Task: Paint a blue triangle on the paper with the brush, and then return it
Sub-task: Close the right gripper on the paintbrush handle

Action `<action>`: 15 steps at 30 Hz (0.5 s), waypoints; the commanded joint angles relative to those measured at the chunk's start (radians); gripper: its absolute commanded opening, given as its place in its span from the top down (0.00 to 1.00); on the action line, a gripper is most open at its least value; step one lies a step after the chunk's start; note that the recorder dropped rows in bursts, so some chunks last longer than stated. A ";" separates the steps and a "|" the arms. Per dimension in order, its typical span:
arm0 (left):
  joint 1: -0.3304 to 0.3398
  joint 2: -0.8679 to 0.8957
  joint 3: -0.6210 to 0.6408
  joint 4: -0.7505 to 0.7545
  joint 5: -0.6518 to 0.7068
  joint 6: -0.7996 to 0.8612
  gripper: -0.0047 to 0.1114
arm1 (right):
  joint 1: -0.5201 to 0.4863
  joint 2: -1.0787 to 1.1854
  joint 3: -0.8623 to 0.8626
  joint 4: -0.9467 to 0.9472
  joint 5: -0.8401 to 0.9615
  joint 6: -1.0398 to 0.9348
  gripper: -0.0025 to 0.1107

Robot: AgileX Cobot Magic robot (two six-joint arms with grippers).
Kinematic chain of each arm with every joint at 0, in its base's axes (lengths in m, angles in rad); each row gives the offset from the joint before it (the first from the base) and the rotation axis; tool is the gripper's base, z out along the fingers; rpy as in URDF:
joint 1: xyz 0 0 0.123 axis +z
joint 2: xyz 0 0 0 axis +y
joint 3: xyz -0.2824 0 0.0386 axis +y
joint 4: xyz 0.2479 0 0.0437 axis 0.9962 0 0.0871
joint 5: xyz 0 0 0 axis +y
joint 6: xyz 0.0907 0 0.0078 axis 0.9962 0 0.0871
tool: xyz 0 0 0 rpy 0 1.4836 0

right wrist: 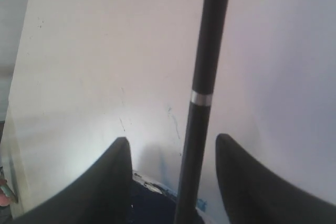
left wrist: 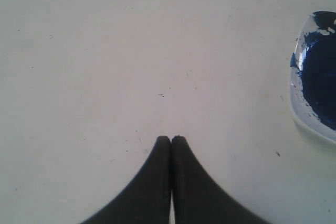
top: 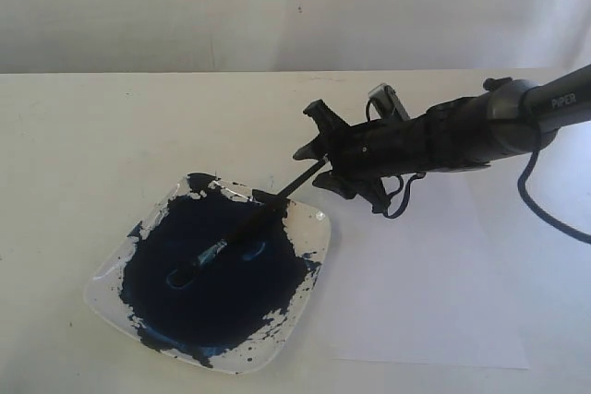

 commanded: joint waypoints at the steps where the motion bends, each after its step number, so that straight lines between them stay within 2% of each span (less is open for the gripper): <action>1: 0.002 -0.005 0.003 0.001 -0.004 -0.008 0.96 | 0.005 0.000 -0.005 -0.003 -0.006 -0.001 0.56; 15: 0.002 -0.005 0.003 0.001 -0.004 -0.008 0.96 | 0.041 0.015 -0.016 -0.003 -0.068 0.032 0.56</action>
